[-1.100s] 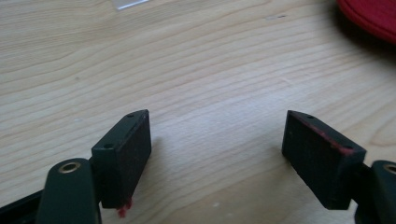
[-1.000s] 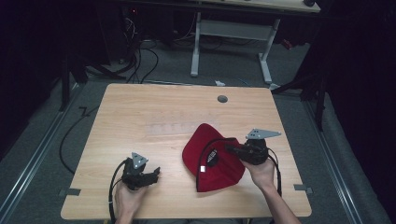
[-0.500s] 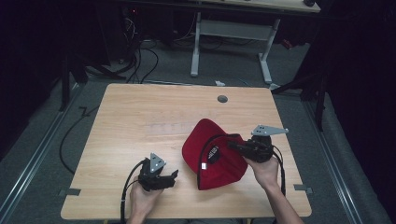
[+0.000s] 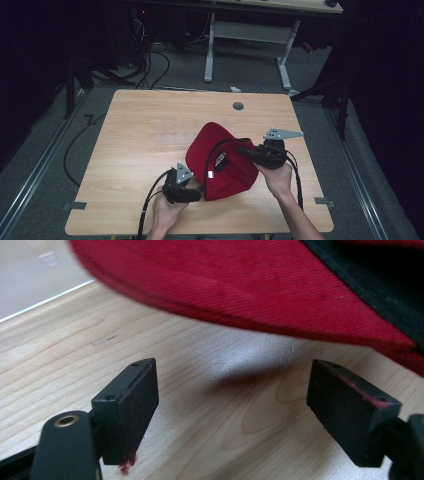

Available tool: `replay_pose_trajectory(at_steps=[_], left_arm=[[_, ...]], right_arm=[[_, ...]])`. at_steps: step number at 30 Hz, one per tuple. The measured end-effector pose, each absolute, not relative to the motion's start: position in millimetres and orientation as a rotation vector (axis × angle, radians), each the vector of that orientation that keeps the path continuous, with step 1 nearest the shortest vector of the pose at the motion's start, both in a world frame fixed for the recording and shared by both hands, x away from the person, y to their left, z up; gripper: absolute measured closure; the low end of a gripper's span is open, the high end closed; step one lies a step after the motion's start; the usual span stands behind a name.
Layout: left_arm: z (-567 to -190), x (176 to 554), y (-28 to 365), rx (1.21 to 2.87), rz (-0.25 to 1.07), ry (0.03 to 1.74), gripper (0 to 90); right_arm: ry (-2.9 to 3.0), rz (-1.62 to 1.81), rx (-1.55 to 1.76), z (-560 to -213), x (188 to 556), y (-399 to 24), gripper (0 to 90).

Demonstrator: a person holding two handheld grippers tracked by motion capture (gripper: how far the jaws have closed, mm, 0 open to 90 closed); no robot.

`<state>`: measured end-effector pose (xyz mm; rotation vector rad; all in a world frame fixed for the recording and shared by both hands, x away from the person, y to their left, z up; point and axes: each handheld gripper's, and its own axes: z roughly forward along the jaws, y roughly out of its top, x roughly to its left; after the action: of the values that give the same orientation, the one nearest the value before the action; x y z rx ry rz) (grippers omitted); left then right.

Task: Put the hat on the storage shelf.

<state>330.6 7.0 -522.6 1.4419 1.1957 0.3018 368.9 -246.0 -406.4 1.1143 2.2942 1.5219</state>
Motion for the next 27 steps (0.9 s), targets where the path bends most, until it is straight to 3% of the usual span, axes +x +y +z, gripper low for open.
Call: replay_pose_trajectory(at_steps=[27], left_arm=[[-504,319,14,1.398,0.351,1.119,16.1]], right_arm=[[2.367,1.419,1.212,-426,371,-249,85.3]])
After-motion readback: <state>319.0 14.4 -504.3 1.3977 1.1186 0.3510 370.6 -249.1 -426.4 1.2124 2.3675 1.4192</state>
